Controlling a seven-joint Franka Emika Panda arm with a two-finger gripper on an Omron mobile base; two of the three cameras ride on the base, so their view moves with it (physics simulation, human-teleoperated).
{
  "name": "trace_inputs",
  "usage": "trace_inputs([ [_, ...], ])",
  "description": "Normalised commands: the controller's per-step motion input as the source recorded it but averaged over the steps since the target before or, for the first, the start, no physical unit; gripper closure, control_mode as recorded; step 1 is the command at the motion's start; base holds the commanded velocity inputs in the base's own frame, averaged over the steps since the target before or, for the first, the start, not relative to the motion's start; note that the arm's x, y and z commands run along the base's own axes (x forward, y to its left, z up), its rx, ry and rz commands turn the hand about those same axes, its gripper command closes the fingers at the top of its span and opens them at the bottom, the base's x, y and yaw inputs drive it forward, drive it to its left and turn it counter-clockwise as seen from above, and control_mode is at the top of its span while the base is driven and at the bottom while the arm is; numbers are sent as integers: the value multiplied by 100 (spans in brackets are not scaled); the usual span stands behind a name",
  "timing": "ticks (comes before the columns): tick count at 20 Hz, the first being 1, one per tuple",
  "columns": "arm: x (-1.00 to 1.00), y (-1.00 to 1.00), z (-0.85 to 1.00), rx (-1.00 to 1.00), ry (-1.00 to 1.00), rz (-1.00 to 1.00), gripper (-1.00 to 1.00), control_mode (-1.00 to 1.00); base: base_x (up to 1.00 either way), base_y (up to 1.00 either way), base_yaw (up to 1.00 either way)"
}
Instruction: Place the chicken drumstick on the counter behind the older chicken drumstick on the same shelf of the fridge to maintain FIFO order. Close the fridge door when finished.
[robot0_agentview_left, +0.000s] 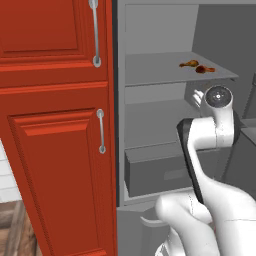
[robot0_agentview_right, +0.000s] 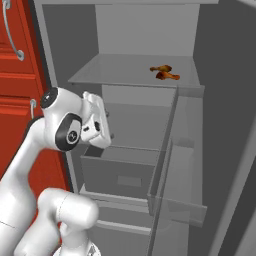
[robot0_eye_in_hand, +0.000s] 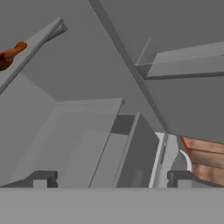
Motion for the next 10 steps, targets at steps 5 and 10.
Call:
trace_inputs([
  [5,-40,10,-14,-4,-3,0,-100,-100,0,0,0],
  [10,-18,3,-8,-1,-1,0,-100,100,-80,7,0],
])
